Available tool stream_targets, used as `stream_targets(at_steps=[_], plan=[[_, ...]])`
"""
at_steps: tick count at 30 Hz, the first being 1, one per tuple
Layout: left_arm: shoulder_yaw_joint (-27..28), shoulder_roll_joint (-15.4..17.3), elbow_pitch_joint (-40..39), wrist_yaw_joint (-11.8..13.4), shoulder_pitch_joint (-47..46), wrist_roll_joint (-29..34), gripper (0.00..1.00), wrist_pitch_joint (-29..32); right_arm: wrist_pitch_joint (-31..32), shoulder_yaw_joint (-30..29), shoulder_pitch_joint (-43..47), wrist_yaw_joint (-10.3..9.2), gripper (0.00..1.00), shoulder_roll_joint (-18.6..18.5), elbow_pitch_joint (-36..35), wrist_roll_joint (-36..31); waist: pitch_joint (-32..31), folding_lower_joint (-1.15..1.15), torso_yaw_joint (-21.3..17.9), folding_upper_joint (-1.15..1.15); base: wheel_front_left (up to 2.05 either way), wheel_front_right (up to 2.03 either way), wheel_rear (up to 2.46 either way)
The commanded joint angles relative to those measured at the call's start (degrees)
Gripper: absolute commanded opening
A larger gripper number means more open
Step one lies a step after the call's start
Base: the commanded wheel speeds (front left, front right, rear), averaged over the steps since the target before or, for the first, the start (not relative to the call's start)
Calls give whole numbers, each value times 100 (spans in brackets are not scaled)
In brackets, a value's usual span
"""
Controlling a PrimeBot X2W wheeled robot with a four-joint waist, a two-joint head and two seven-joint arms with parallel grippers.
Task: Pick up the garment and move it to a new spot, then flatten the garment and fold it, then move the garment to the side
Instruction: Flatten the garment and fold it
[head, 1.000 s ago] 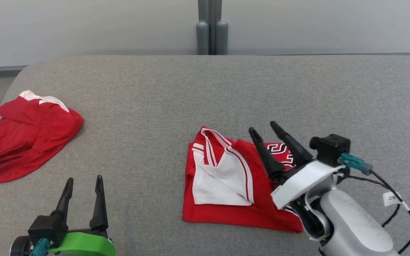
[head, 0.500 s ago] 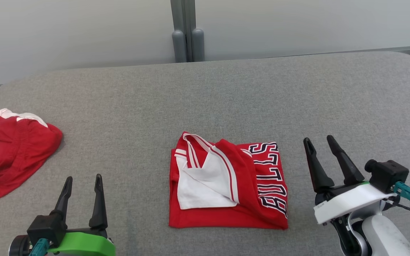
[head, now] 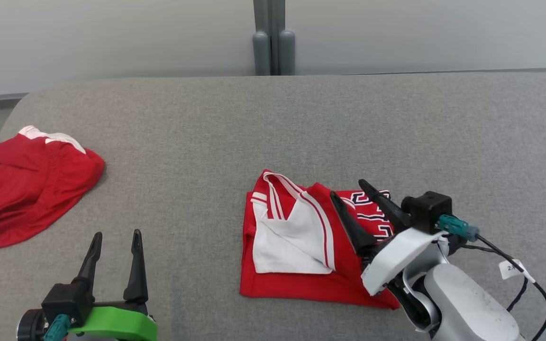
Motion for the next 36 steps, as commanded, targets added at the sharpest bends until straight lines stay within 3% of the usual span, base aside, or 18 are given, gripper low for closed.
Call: stream_targets(at_steps=[1, 6, 7, 8, 13, 26, 27, 28, 29, 32, 36], plan=[[-25, 9, 5, -16, -98, -4, 100, -2, -13, 93, -144, -3, 100, -9, 166, 1, 33, 0, 174, 0, 0, 0, 0], [-63, 9, 7, 13, -119, -67, 100, -2, -78, 359, -538, -3, 100, 24, 887, 145, 90, 0, 373, 0, 0, 0, 0], [-70, 9, 10, 20, -122, -79, 100, -2, -103, 409, -595, -3, 57, 44, 999, 181, 98, 0, 403, 0, 0, 0, 0], [-62, 9, 11, 34, -120, -89, 100, -2, -122, 487, -661, -3, 0, 54, 1119, 214, 103, 0, 425, 0, 0, 0, 0], [-56, 9, 17, 53, -114, -115, 100, -2, -371, 842, -848, -3, 0, 83, 1416, 446, 107, 0, 475, 0, 0, 0, 0], [-98, 9, 27, 63, -80, -135, 100, -2, -638, 2348, -407, -3, 0, 235, 765, 720, 60, 0, 339, 0, 0, 0, 0], [-114, 9, 36, 61, -94, -135, 100, -2, -647, 2454, -408, -3, 35, 249, 775, 734, 65, 0, 344, 0, 0, 0, 0], [-123, 9, 44, 58, -107, -134, 100, -2, -654, 2524, -404, -3, 91, 254, 781, 778, 69, 0, 347, 0, 0, 0, 0], [-124, 9, 49, 56, -120, -134, 100, -2, -660, 2560, -396, -3, 100, 264, 788, 842, 72, 0, 345, 0, 0, 0, 0], [-106, 9, 59, 53, -109, -128, 100, -2, -654, 2508, -437, -3, 100, 256, 709, 886, 59, 0, 316, 0, 0, 0, 0], [-57, 9, 59, 53, 6, -94, 100, -2, -653, 1931, -283, -3, 100, 163, 380, 760, -4, 0, 205, 0, 0, 0, 0]])
